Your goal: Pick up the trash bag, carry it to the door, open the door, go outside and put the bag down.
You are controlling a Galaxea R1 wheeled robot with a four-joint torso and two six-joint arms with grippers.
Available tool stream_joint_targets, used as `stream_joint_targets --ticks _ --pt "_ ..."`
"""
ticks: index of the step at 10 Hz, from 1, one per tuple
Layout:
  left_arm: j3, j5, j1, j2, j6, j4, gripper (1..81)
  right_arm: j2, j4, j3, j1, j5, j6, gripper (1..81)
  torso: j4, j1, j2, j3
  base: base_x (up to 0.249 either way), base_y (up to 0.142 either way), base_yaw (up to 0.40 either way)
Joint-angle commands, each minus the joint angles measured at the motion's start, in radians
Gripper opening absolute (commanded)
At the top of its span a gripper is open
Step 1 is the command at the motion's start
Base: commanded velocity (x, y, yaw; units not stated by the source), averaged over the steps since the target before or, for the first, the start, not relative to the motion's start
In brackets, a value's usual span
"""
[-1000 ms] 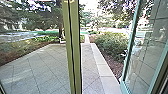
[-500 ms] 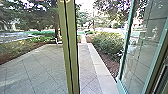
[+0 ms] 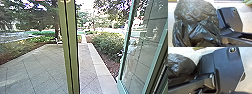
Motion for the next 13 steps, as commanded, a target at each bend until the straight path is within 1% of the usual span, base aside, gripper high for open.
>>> stream_joint_targets --ticks 1,2,4,9,13 --pt "-0.001 0.052 -0.051 0.004 0.004 0.011 1.0 0.005 -0.007 0.004 0.052 -0.057 -0.007 81.1 0.000 0.000 0.000 0.000 0.000 0.000 0.000" --pt "-0.001 0.052 -0.051 0.004 0.004 0.011 1.0 0.006 -0.007 0.004 0.052 -0.057 -0.009 81.1 0.000 0.000 0.000 0.000 0.000 0.000 0.000" --pt "-0.001 0.052 -0.051 0.002 0.004 0.011 1.0 0.011 -0.009 0.003 0.052 -0.057 -0.007 81.1 0.000 0.000 0.000 0.000 0.000 -0.100 0.000" --pt "-0.001 0.050 -0.051 0.002 0.004 0.011 1.0 0.014 -0.006 0.003 0.046 -0.056 -0.007 81.1 0.000 0.000 0.000 0.000 0.000 -0.121 0.000" --pt "-0.001 0.050 -0.051 0.002 0.004 0.011 1.0 0.015 -0.006 0.003 0.044 -0.056 -0.007 81.1 0.000 -0.001 0.000 0.000 0.000 -0.141 0.000"
